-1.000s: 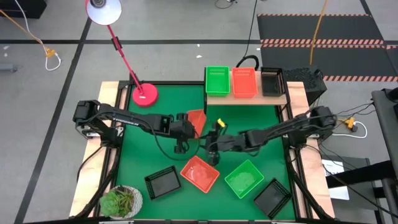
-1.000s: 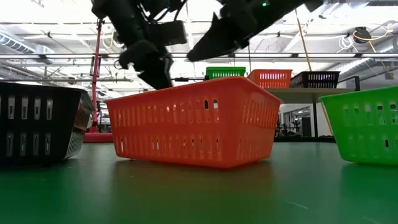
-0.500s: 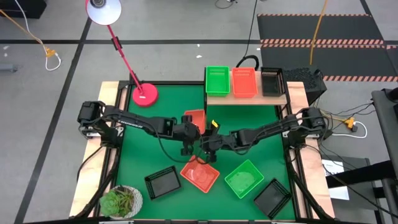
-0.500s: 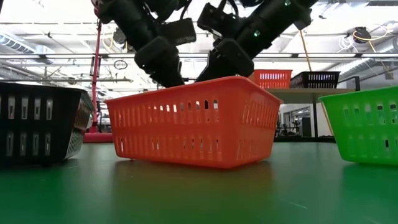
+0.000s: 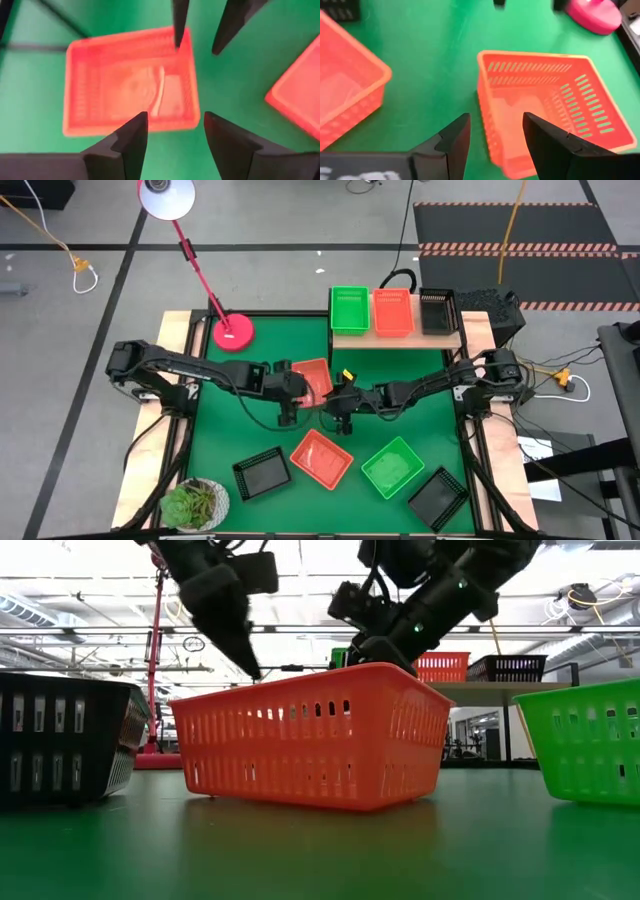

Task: Stack baskets on shelf by color
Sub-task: Stack the top orange basket on top of the orange basket on the shelf

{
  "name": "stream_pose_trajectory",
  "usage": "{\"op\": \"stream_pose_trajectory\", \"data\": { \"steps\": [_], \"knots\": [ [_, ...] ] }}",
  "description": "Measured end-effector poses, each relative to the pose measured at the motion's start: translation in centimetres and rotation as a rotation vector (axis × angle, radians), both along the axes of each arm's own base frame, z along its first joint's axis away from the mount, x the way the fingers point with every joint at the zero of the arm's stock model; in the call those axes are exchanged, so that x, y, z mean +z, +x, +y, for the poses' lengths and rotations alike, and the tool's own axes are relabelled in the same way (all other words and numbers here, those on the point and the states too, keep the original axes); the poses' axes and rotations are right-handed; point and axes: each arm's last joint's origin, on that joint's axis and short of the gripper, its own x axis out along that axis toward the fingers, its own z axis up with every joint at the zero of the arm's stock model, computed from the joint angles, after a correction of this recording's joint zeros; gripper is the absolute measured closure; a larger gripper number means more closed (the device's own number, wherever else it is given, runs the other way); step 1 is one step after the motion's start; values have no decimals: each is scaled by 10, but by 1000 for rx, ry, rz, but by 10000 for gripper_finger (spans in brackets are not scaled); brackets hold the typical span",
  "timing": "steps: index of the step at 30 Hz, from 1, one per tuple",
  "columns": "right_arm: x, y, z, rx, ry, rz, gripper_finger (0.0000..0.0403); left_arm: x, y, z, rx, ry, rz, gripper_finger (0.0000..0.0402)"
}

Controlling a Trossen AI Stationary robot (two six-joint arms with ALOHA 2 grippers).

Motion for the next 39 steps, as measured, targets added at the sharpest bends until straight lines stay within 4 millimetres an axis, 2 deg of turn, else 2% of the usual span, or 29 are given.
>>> {"op": "stream_pose_trajectory", "data": {
  "steps": [5, 11, 19, 25, 27, 31, 39],
  "knots": [
    [-10, -3, -11, 36, 40, 30, 243, 11, -14, 2, 68, 10, 11, 234],
    [-20, 3, -15, 59, 43, 23, 284, 19, -19, 2, 86, -1, -35, 258],
    [-22, 1, -15, 67, 34, 44, 387, 20, -22, 1, 89, -3, -17, 268],
    [-20, 1, -13, 77, 29, 43, 384, 19, -25, -1, 94, -10, 8, 268],
    [-15, -1, -11, 82, 29, 38, 390, 20, -28, -4, 87, -11, 20, 268],
    [8, -10, -7, 91, 35, 16, 396, 22, -36, -10, 69, -10, 50, 268],
    [71, -38, 3, 126, 36, -126, 397, 30, -54, -9, 162, 41, 12, 268]
  ]
}}
